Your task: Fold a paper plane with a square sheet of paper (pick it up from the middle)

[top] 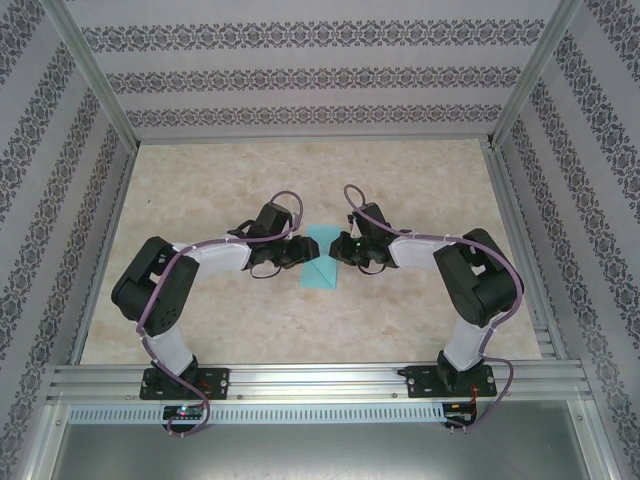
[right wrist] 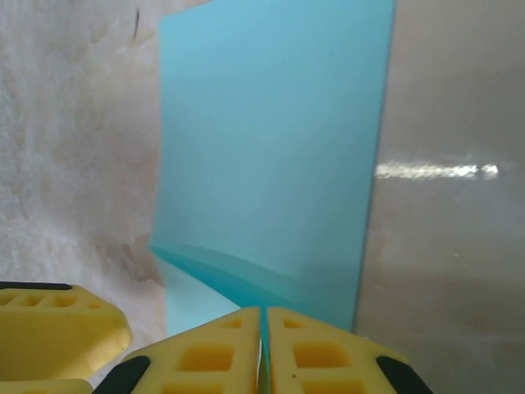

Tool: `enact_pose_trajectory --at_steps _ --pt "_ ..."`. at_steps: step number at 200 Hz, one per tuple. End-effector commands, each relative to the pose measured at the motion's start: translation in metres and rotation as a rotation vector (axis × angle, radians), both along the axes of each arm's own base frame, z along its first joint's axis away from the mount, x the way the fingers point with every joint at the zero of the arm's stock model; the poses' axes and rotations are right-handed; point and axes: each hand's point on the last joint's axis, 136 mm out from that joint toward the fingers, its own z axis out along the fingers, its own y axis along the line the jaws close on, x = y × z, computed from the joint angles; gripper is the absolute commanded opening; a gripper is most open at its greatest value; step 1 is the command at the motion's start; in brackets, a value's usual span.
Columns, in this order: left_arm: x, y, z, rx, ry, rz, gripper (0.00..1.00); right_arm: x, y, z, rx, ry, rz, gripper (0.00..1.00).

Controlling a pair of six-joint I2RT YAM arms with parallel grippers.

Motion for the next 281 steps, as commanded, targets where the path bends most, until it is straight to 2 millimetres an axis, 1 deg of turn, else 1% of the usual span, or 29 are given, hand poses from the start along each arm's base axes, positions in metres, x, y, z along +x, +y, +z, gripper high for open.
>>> enact_pose_trajectory --at_steps 1,26,54,115,142,169,179,193,197,210,238,254,268,281 --pt "0.0 -0.005 -0.003 -0.042 0.01 -0.007 0.44 0.006 -0.006 -0.003 0.01 -0.021 -0.022 0.09" --pt "-0.001 -0.01 -0.005 -0.066 0.015 -0.018 0.45 0.007 -0.006 -0.004 0.02 -0.027 -0.023 0.09" --pt "0.004 -0.017 -0.001 -0.093 -0.005 -0.043 0.45 0.007 -0.003 -0.008 0.029 -0.013 -0.015 0.09" --pt "0.005 -0.022 -0.012 -0.093 0.012 -0.068 0.43 0.006 -0.006 -0.007 0.024 -0.015 -0.024 0.09" --pt "0.007 -0.026 -0.013 -0.099 0.009 -0.081 0.4 0.005 -0.006 -0.006 0.024 -0.012 -0.023 0.1" --pt "0.01 -0.029 -0.014 -0.104 0.001 -0.091 0.32 0.005 -0.008 -0.001 0.015 -0.017 -0.029 0.14" --pt "0.011 -0.029 -0.014 -0.098 -0.005 -0.094 0.28 0.005 -0.01 0.004 0.007 -0.025 -0.036 0.17" --pt "0.014 -0.026 -0.015 -0.075 -0.018 -0.095 0.22 0.006 -0.016 0.013 -0.013 -0.038 -0.057 0.25" --pt "0.014 -0.026 -0.014 -0.071 -0.023 -0.098 0.19 0.006 -0.018 0.017 -0.016 -0.045 -0.063 0.28" --pt "0.016 -0.024 -0.013 -0.053 -0.039 -0.099 0.15 0.007 -0.025 0.029 -0.039 -0.071 -0.091 0.41" --pt "0.019 -0.02 -0.004 -0.015 -0.081 -0.104 0.06 0.006 -0.05 0.056 -0.137 -0.116 -0.156 0.6" --pt "0.019 -0.014 0.008 0.012 -0.113 -0.107 0.04 0.007 -0.063 0.075 -0.182 -0.162 -0.196 0.71" --pt "0.018 -0.007 0.024 0.049 -0.157 -0.11 0.04 0.007 -0.075 0.091 -0.208 -0.207 -0.234 0.78" --pt "0.016 0.003 0.039 0.107 -0.195 -0.104 0.04 0.006 -0.084 0.104 -0.226 -0.243 -0.267 0.84"
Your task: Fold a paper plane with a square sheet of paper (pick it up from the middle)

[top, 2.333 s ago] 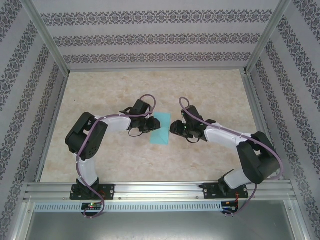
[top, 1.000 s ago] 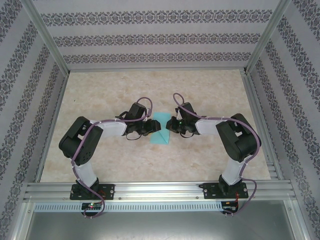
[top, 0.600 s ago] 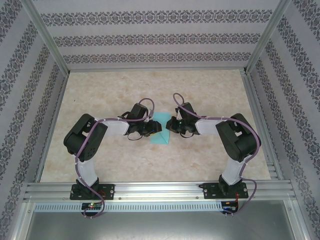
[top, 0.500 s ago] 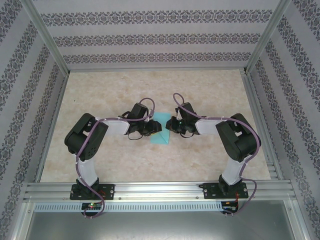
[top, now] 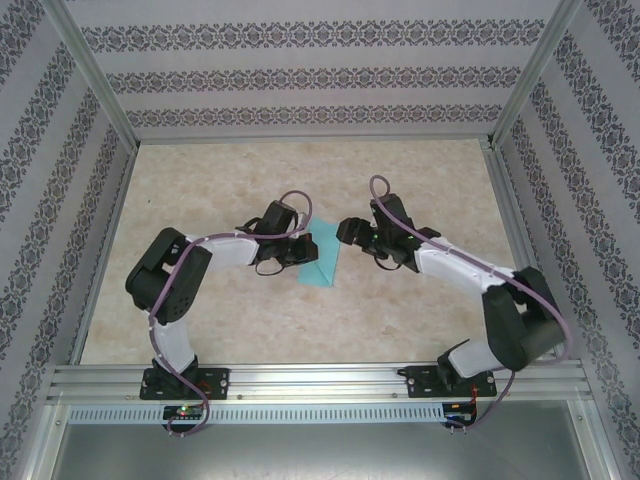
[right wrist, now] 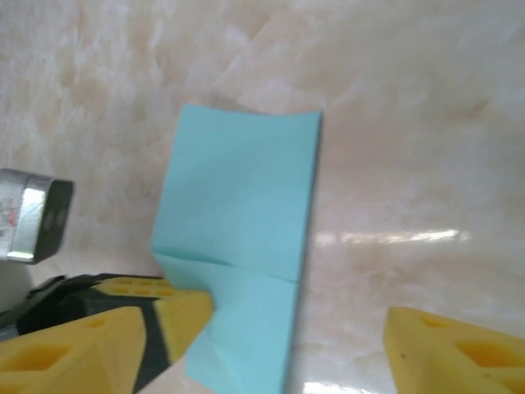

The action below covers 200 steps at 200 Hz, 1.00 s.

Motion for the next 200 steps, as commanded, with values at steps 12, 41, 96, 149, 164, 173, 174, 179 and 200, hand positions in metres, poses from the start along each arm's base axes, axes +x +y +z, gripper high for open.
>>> enact_pose_trajectory --at_steps 12,41,96,149,164,173,174,179,200 --pt "0.003 0.025 0.061 0.147 -0.18 -0.006 0.03 0.001 -0.039 0.031 -0.109 -0.09 -0.124 0.9" --pt "-0.003 0.05 0.099 0.323 -0.294 0.004 0.03 -0.005 -0.056 0.05 -0.126 -0.153 -0.181 0.98" --pt "0.006 0.081 0.144 0.769 -0.511 0.045 0.03 -0.023 -0.084 0.052 -0.166 -0.151 -0.252 0.98" --pt "0.029 0.071 0.132 1.157 -0.607 0.038 0.03 -0.034 -0.128 0.043 -0.211 -0.103 -0.387 0.98" --pt "0.035 0.064 0.12 1.217 -0.612 0.018 0.03 -0.037 -0.139 0.039 -0.212 -0.092 -0.421 0.98" --pt "0.038 0.061 0.11 1.25 -0.609 0.003 0.03 -0.038 -0.146 0.037 -0.21 -0.086 -0.442 0.98" --pt "0.038 0.061 0.109 1.253 -0.61 0.003 0.03 -0.038 -0.147 0.037 -0.21 -0.085 -0.443 0.98" --pt "0.04 0.06 0.104 1.269 -0.608 -0.002 0.03 -0.039 -0.149 0.035 -0.207 -0.081 -0.452 0.98" --pt "0.047 0.055 0.083 1.331 -0.595 -0.017 0.03 -0.042 -0.16 0.032 -0.193 -0.076 -0.482 0.98"
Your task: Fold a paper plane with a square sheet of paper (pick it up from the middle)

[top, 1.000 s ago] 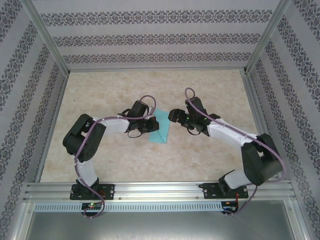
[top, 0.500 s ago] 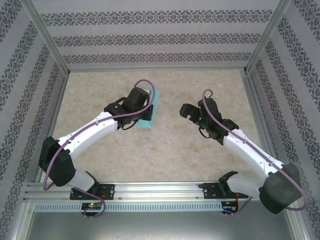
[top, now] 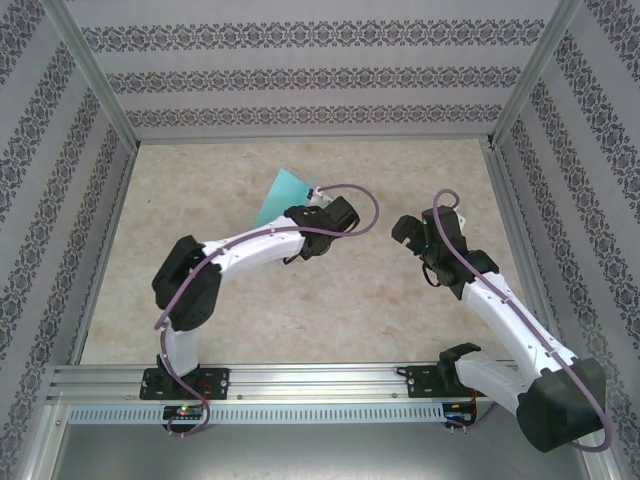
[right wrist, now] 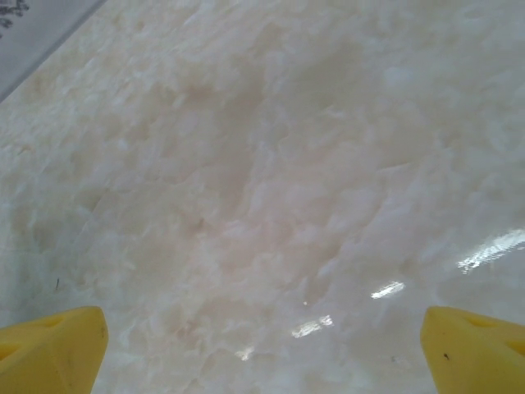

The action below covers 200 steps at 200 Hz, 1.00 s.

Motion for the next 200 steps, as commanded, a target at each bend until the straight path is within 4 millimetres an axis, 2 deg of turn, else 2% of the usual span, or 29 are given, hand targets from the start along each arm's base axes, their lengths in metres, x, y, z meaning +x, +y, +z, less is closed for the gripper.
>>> enact_pose_trajectory --at_steps 1,32,77,116,133,164,182,200 --pt "0.005 0.005 0.001 0.149 -0.035 0.007 0.03 -0.008 -0.014 -0.008 0.002 0.019 -0.052 0.98" --pt "0.011 -0.006 -0.027 0.212 -0.022 0.013 0.03 -0.011 -0.024 -0.012 0.018 0.019 -0.075 0.98" --pt "0.001 -0.04 -0.076 0.125 0.056 0.002 0.03 -0.011 -0.026 -0.014 0.06 0.031 -0.086 0.98" --pt "-0.006 -0.06 -0.095 0.01 0.135 -0.023 0.0 -0.011 -0.032 -0.016 0.057 0.047 -0.105 0.98" --pt "-0.009 -0.064 -0.101 -0.01 0.161 -0.029 0.04 -0.01 -0.032 -0.016 0.057 0.055 -0.103 0.98" --pt "-0.015 -0.07 -0.099 -0.063 0.2 -0.04 0.2 -0.009 -0.031 -0.014 0.057 0.063 -0.099 0.98" --pt "-0.023 -0.084 -0.081 -0.167 0.243 -0.071 0.32 -0.008 -0.031 -0.01 0.055 0.06 -0.096 0.98" --pt "-0.033 -0.099 -0.052 -0.3 0.274 -0.113 0.44 -0.005 -0.029 -0.005 0.055 0.057 -0.08 0.98"
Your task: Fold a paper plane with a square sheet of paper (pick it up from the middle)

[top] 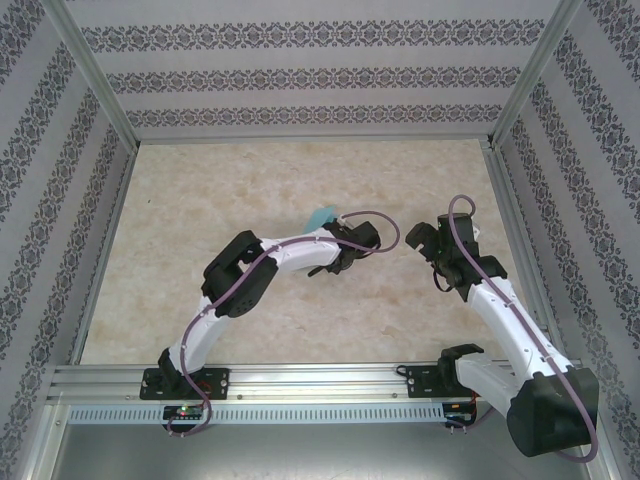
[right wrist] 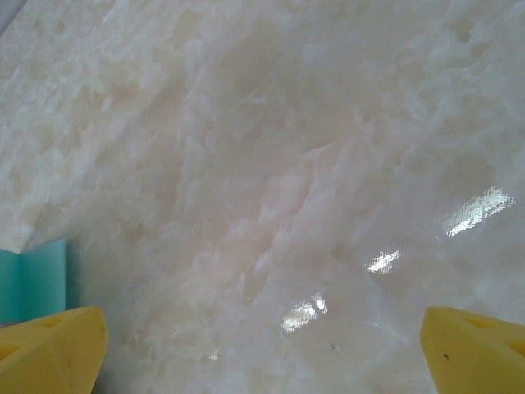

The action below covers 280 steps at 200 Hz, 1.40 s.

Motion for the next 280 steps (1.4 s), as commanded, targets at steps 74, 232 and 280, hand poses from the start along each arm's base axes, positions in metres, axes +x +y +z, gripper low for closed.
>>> enact_pose_trajectory --at_steps 74,232,280 --pt "-0.022 -0.01 0.146 -0.758 0.074 0.013 0.78 0.043 0.053 0.025 0.076 -0.031 0.198 0.84" --pt "-0.012 0.173 0.071 -0.84 0.037 0.584 1.0 0.09 0.328 -0.071 0.143 0.202 0.748 0.45" --pt "-0.009 0.166 0.071 -0.878 0.048 0.565 1.0 0.073 0.327 -0.113 0.098 0.301 0.839 0.45"
